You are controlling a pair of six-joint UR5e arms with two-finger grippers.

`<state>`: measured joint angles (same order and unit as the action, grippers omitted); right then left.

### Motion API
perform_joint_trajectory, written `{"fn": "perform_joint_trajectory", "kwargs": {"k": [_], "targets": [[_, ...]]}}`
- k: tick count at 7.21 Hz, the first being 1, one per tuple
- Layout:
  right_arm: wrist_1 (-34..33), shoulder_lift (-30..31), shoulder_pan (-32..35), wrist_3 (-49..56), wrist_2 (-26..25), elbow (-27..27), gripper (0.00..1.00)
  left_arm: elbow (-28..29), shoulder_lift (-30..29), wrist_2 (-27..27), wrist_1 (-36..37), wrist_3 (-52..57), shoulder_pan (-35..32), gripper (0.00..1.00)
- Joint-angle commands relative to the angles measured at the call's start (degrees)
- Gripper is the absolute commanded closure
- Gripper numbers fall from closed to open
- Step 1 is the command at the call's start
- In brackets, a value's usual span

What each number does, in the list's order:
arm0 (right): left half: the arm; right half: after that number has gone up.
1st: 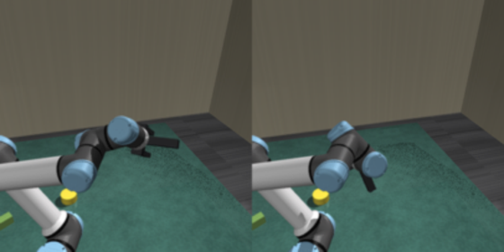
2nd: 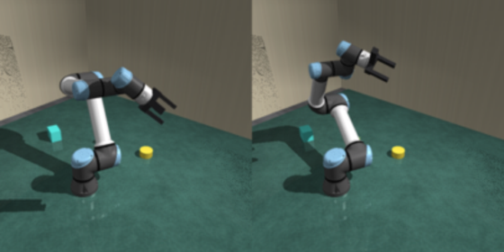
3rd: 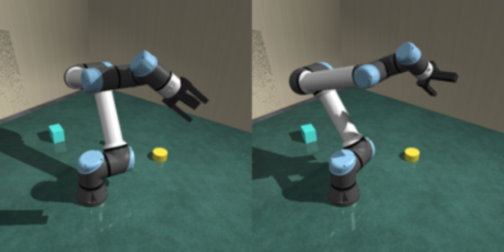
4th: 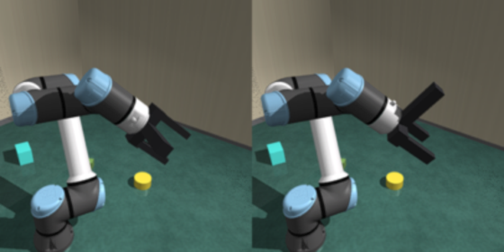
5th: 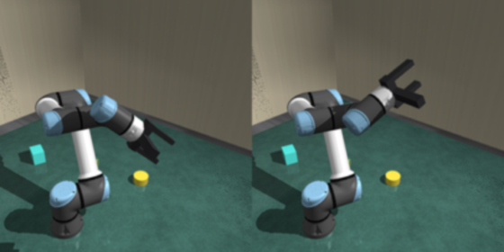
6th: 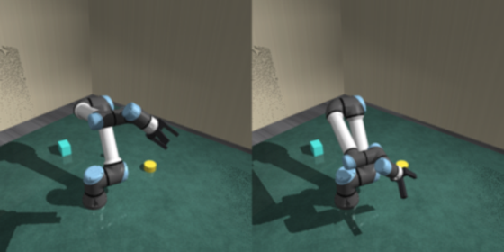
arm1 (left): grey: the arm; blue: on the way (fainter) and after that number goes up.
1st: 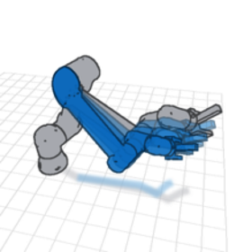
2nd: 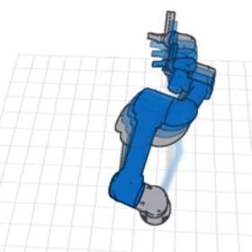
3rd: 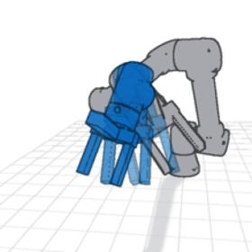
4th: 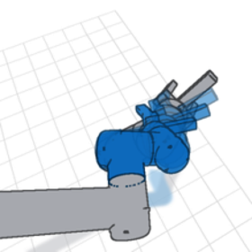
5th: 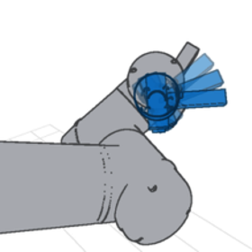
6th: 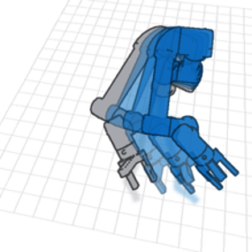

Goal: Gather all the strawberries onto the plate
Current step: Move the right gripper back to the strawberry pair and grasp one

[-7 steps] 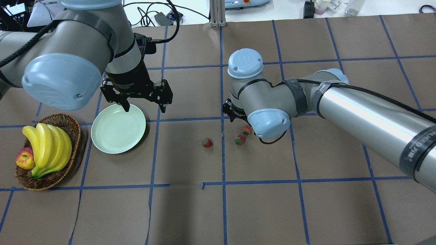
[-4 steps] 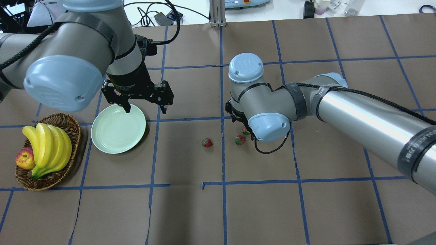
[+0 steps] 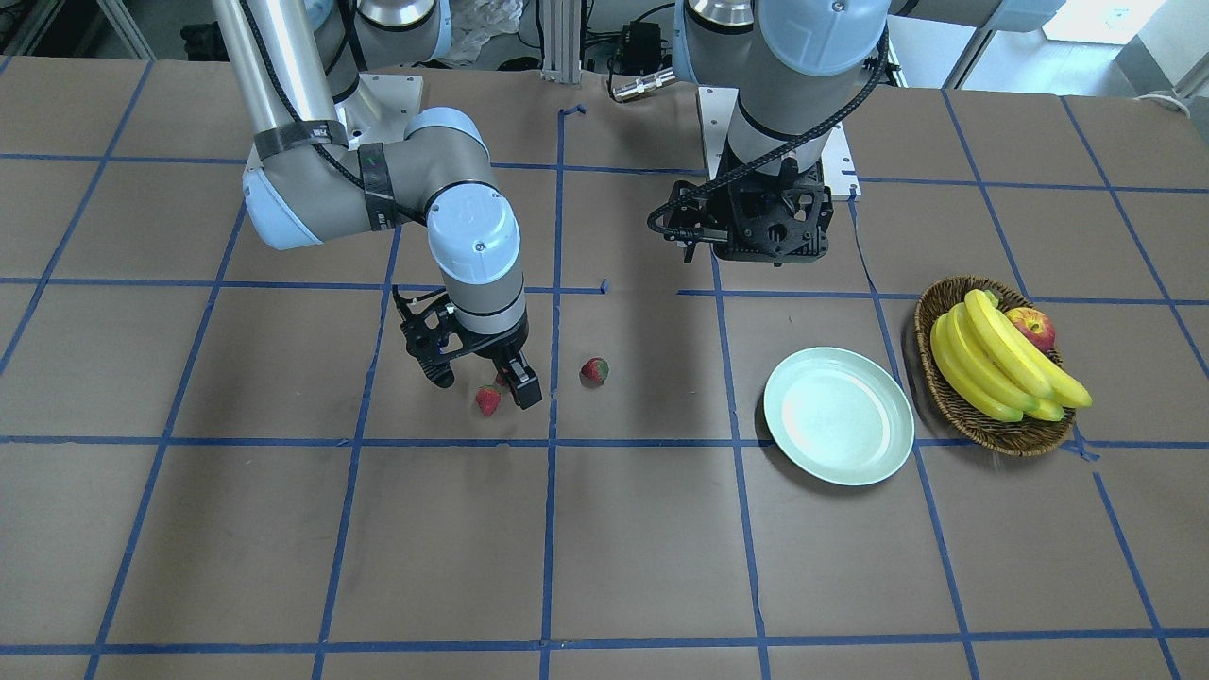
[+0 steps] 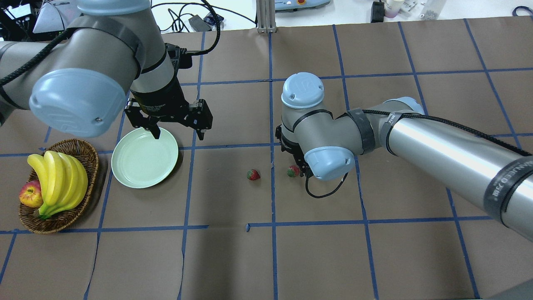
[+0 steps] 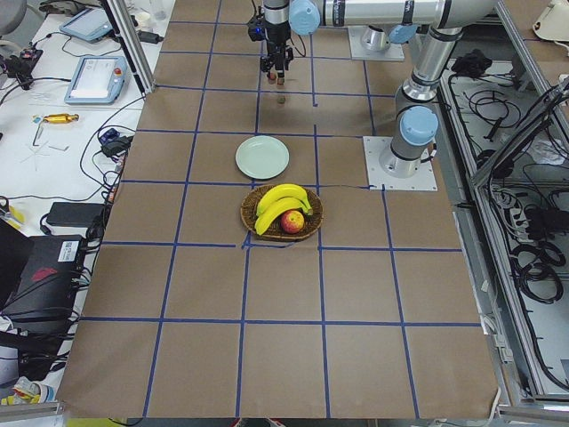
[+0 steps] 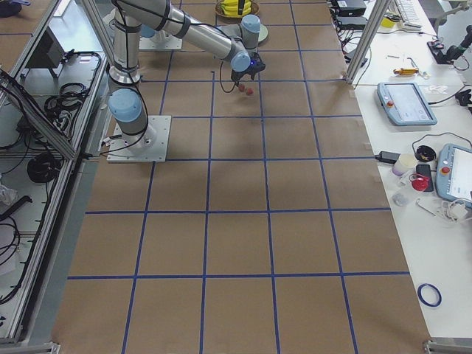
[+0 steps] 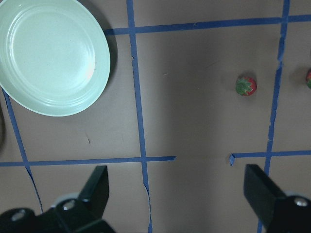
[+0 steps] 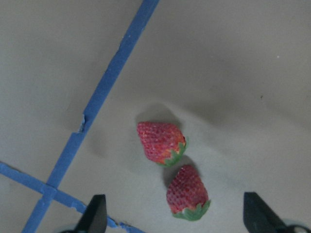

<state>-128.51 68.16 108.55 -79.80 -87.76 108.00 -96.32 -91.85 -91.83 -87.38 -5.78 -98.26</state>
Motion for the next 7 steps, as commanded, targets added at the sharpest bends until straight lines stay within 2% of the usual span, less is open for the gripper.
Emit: {"fn": "perform_joint_trajectory", "kwargs": {"k": [1,3,5,6,7], "targets": [[-1.74,-1.19,0.0,-2.46,-0.3,0.1,0.0,0.0,0.0,-0.19,-0.07,0.07,0.0,0.0],[-1.57,-1.19,0.0,-2.64,-0.4,1.59,0.0,-0.09,-0.09,-0.1,-0.16,0.07,0.0,0.0],[-1.48,-1.19,0.0,-2.64,-0.14,2.04,0.26,-0.09,-0.09,-0.1,-0.16,0.07,-0.35,0.0],[-1.48,-1.19,0.0,-2.64,0.3,2.04,0.27,-0.09,-0.09,-0.19,-0.25,0.07,-0.44,0.0],[-1.39,-1.19,0.0,-2.2,0.57,1.78,0.73,-0.09,-0.09,-0.28,-0.25,0.07,-0.44,0.0]]}}
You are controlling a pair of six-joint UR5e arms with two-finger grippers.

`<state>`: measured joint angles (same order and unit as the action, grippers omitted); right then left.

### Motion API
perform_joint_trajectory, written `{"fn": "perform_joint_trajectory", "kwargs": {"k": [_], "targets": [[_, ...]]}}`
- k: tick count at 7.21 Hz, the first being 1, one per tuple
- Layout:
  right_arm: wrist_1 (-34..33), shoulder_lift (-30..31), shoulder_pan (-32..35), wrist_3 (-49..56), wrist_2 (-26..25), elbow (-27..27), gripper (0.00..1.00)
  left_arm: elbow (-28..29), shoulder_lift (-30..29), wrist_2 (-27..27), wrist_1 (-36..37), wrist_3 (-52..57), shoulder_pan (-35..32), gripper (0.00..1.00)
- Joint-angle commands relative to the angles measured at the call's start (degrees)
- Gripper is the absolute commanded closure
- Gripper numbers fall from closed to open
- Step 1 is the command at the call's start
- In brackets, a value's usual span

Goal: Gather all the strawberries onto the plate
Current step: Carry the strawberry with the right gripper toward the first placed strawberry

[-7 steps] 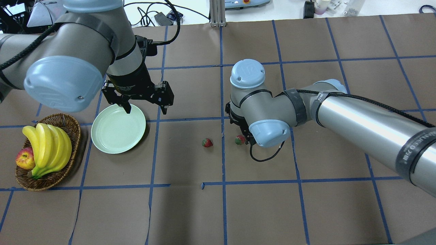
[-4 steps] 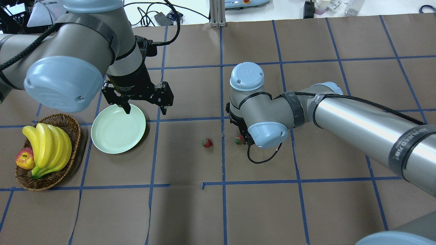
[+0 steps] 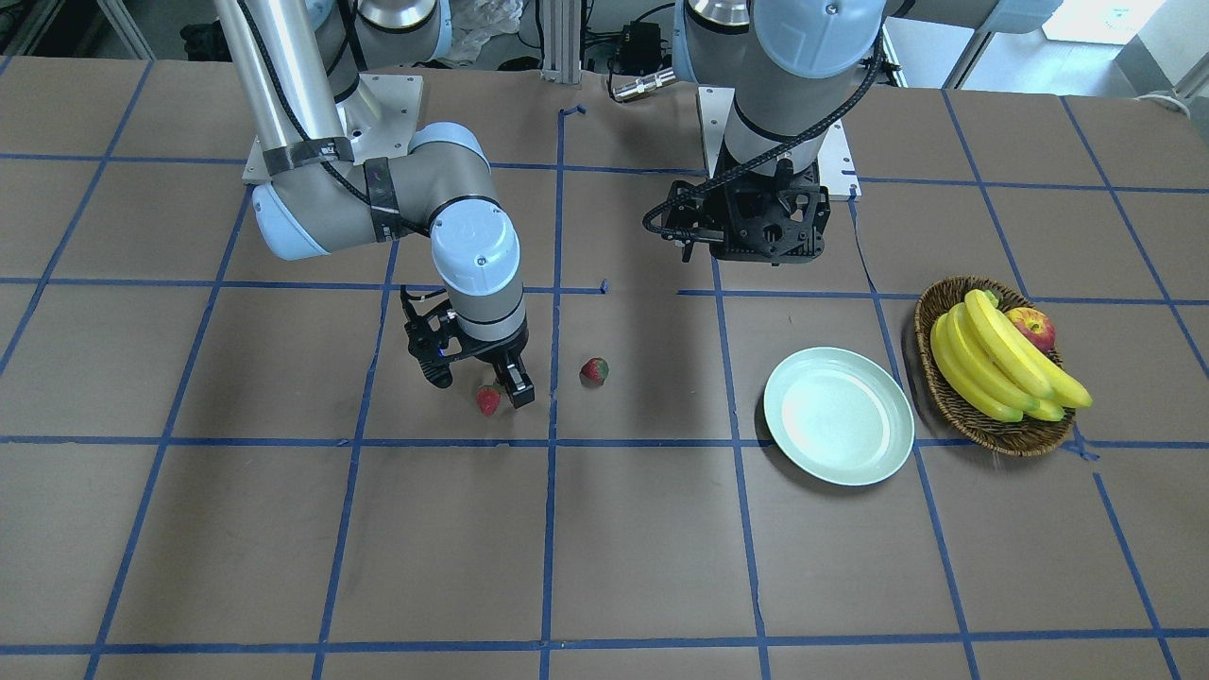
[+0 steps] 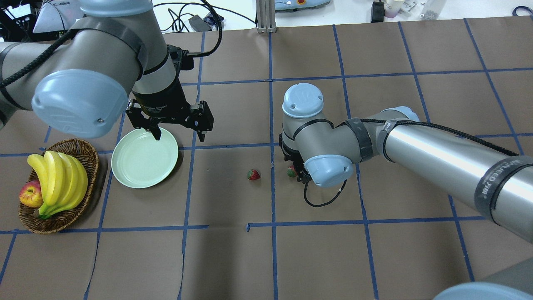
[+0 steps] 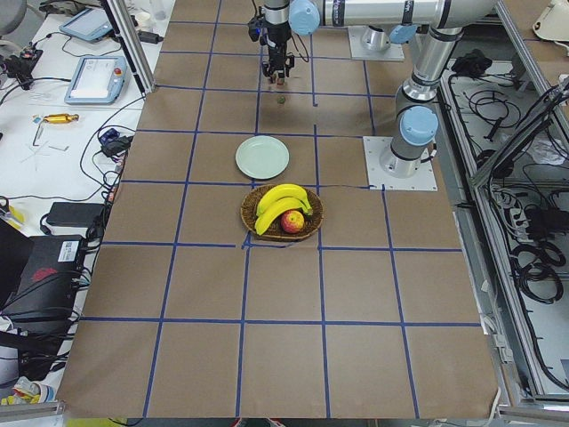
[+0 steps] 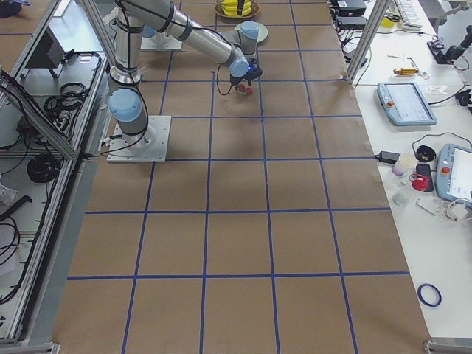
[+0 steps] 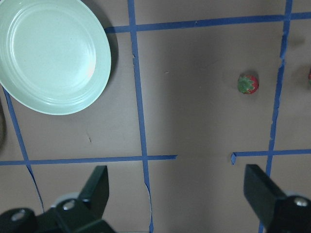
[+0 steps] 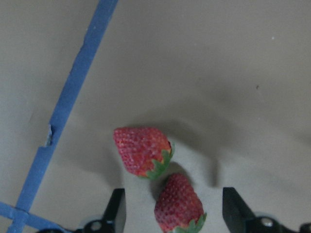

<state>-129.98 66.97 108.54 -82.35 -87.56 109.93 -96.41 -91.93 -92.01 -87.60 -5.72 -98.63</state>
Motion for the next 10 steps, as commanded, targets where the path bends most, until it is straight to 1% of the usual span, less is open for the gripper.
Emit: {"fn": "perform_joint_trajectory", "kwargs": {"k": [1,4,6,7,9,10], "targets": [[0.16,0.0,0.0,2.08,0.37,-0.33,1.0,0.0,0.09,-0.18,-0.03,0.01,-0.07,0.0],[0.6,0.88,-0.09,2.1,-0.42,-2.78,1.0,0.26,0.7,-0.36,0.06,0.18,-0.07,0.0],[4.71,3.59,0.79,2.1,-1.91,-5.84,1.0,0.52,1.49,-0.45,-0.2,0.27,0.11,0.0],[6.04,4.04,1.75,2.28,-1.3,-7.6,1.0,0.61,1.58,-0.45,-0.29,0.27,0.11,0.0],[5.0,2.82,7.09,7.17,0.1,-11.47,1.0,0.79,1.84,-0.45,-0.29,0.27,0.28,0.0],[4.48,0.9,8.16,7.72,3.85,-13.23,1.0,0.88,1.85,-0.45,-0.47,0.36,0.28,0.0]]}}
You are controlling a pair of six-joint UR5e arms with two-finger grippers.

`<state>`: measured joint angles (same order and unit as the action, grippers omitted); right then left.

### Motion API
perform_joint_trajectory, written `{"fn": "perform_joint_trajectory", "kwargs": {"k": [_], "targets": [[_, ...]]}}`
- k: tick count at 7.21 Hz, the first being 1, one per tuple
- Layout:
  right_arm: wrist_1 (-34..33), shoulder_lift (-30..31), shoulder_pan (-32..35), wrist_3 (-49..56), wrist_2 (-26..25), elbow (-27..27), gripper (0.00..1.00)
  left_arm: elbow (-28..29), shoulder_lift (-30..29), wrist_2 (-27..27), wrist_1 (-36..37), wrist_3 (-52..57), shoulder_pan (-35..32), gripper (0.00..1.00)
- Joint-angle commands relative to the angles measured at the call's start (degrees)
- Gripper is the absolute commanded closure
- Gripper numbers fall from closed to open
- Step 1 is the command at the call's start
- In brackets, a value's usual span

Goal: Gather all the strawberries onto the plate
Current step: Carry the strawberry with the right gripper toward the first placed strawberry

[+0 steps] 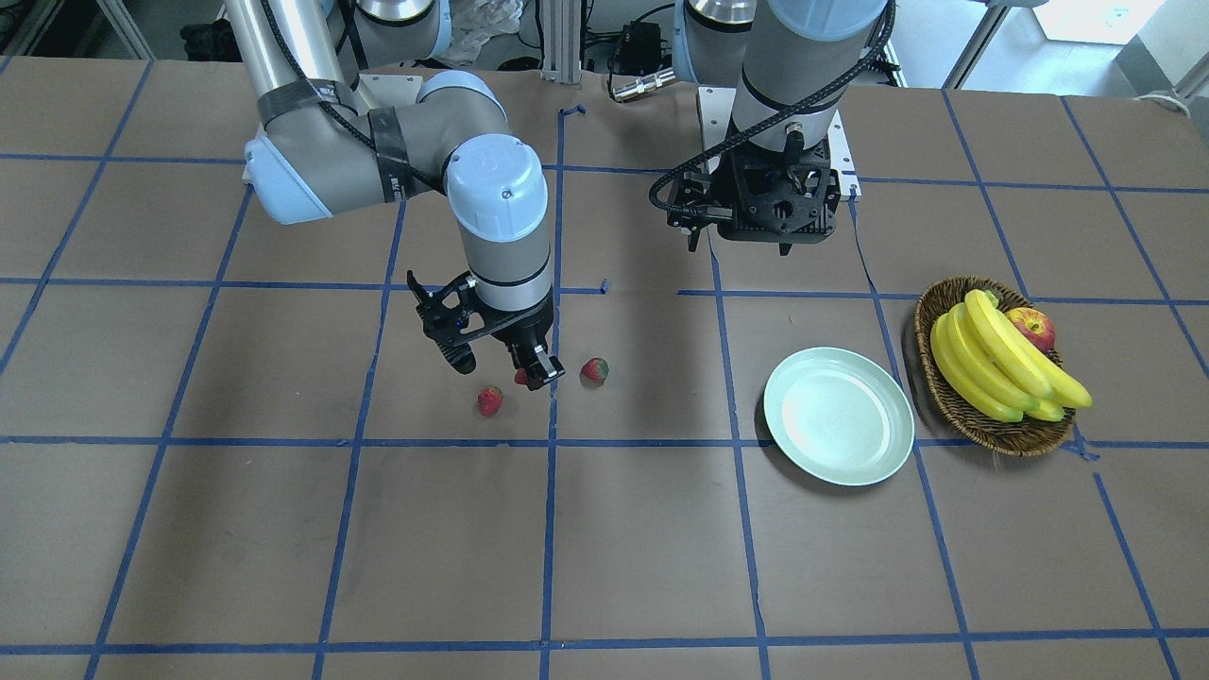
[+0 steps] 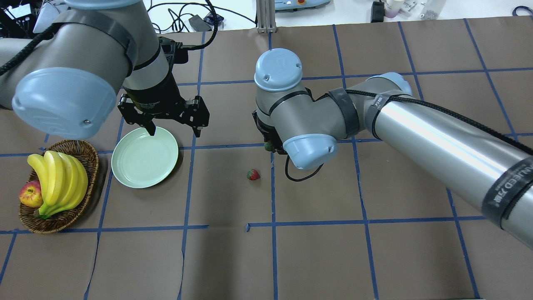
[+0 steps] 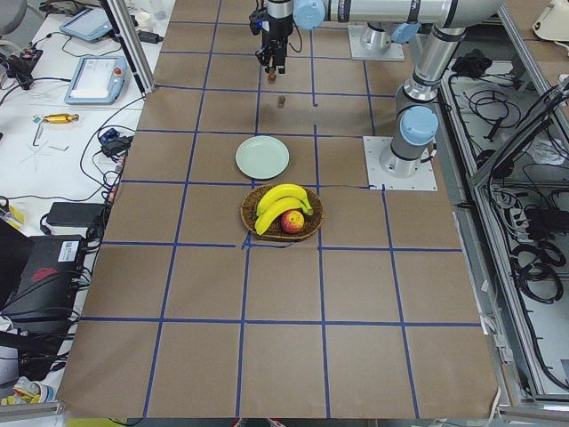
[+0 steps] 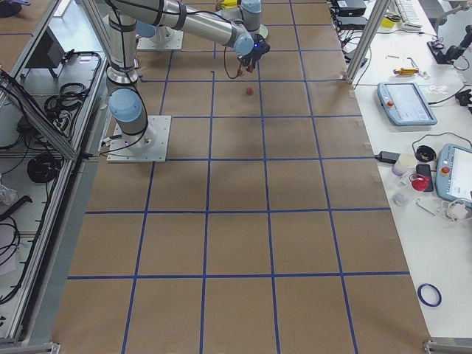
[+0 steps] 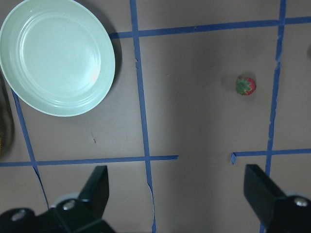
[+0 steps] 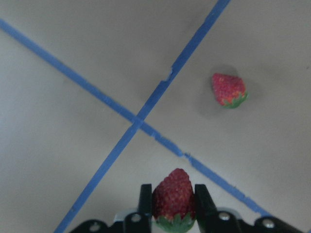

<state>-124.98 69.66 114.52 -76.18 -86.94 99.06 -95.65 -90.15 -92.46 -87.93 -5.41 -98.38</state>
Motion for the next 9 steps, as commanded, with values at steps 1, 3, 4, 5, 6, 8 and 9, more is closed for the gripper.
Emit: {"fn": "perform_joint_trajectory", "kwargs": {"k": [1,3,4,5,6,8,9], "targets": [[-0.87,-3.46,2.46,2.86,3.71,-4.03,1.0,0.11,0.15,0.0,-0.57,0.05,-0.14,0.0],[-3.14,-5.84,3.51,4.11,4.76,-4.4,1.0,0.2,0.32,0.0,-1.01,0.31,0.12,0.0],[-3.68,-6.98,3.78,4.11,4.85,-4.31,1.0,0.28,0.76,-0.09,-1.97,0.66,0.38,0.0],[-4.04,-7.77,3.78,4.72,4.85,-4.23,1.0,0.29,1.11,-0.18,-2.85,2.14,0.38,0.0],[-4.39,-8.3,3.78,4.9,4.85,-4.22,1.0,0.29,1.55,-3.14,-5.03,4.42,0.91,0.0],[-4.3,-8.48,3.78,6.39,4.94,-3.7,1.0,0.29,2.17,-3.87,-5.93,4.44,3.53,0.0],[-4.22,-8.66,3.78,6.48,5.12,-3.7,1.0,0.29,2.34,-3.52,-5.94,4.88,5.9,0.0]]}}
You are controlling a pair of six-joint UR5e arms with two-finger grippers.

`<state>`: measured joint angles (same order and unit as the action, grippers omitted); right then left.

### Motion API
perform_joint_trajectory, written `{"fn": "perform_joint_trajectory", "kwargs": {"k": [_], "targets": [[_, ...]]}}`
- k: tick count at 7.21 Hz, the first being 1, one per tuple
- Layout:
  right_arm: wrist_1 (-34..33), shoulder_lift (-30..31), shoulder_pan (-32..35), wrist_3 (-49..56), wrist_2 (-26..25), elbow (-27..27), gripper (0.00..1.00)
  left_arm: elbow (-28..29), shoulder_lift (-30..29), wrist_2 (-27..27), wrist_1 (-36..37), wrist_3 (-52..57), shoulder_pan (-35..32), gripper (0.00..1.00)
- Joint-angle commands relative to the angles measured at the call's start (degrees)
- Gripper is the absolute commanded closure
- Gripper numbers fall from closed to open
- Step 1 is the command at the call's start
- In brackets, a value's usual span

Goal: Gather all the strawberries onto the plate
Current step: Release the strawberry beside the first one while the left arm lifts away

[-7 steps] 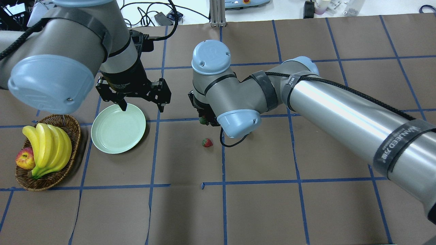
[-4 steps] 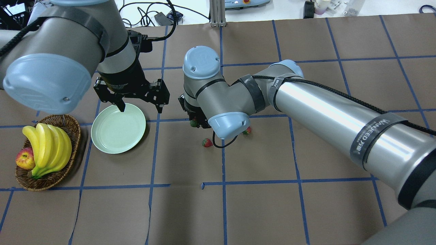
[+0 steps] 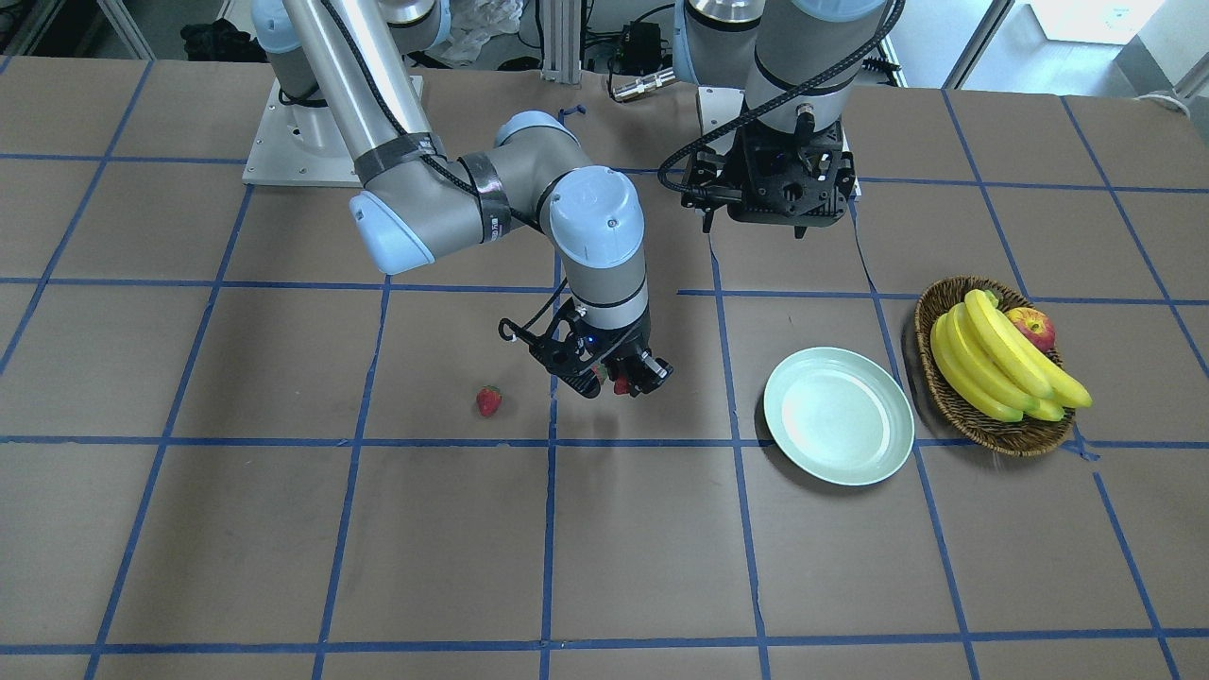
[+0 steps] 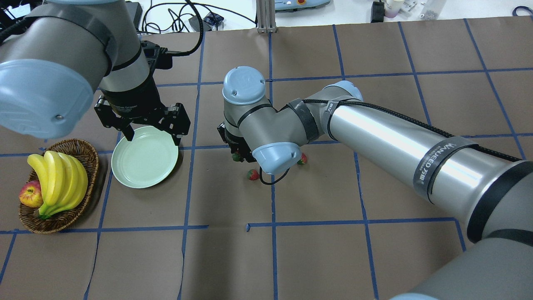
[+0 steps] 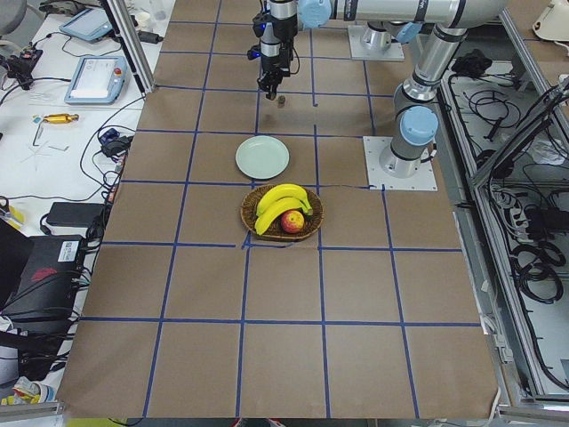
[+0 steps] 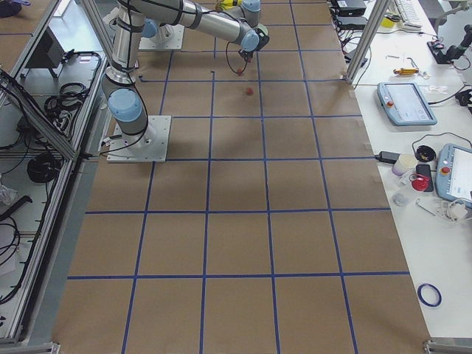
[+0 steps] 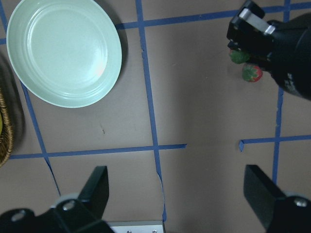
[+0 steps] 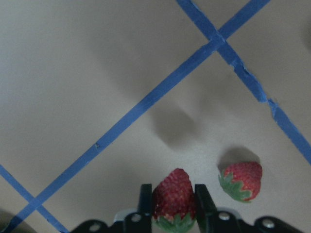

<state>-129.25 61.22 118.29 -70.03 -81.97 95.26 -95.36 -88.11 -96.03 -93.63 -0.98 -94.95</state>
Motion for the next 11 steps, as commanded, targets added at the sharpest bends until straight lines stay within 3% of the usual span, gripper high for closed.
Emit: {"fn": "perform_joint_trajectory", "kwargs": {"k": [1,3,4,5,6,9,10,11], "targets": [[0.14,-0.31,0.01,0.33,1.1,0.1,1.0,0.0,0.65,0.32,-0.15,1.85,5.28,0.0],[0.23,-0.48,0.27,0.33,3.39,0.28,1.0,0.0,0.92,0.5,0.63,3.35,8.8,0.0],[0.32,-0.83,0.27,0.42,3.4,0.71,0.91,0.0,0.83,0.93,2.38,3.09,11.69,0.0],[0.23,-0.92,0.27,0.51,3.4,1.33,0.79,-0.26,0.66,5.55,5.36,3.09,14.77,0.0],[0.23,-0.92,0.27,0.42,3.48,1.59,0.71,-0.78,-0.04,5.42,8.34,2.22,15.14,0.0],[0.23,-0.84,0.27,0.42,3.49,1.51,0.1,-0.88,-0.49,5.51,8.55,3.0,14.01,0.0],[0.23,-0.23,0.18,0.51,3.49,1.51,0.0,-0.53,-0.83,5.51,8.81,2.66,12.35,0.0],[0.75,2.04,0.1,1.03,3.05,1.16,0.0,-0.7,-0.93,5.33,8.99,2.56,11.12,0.0]]}}
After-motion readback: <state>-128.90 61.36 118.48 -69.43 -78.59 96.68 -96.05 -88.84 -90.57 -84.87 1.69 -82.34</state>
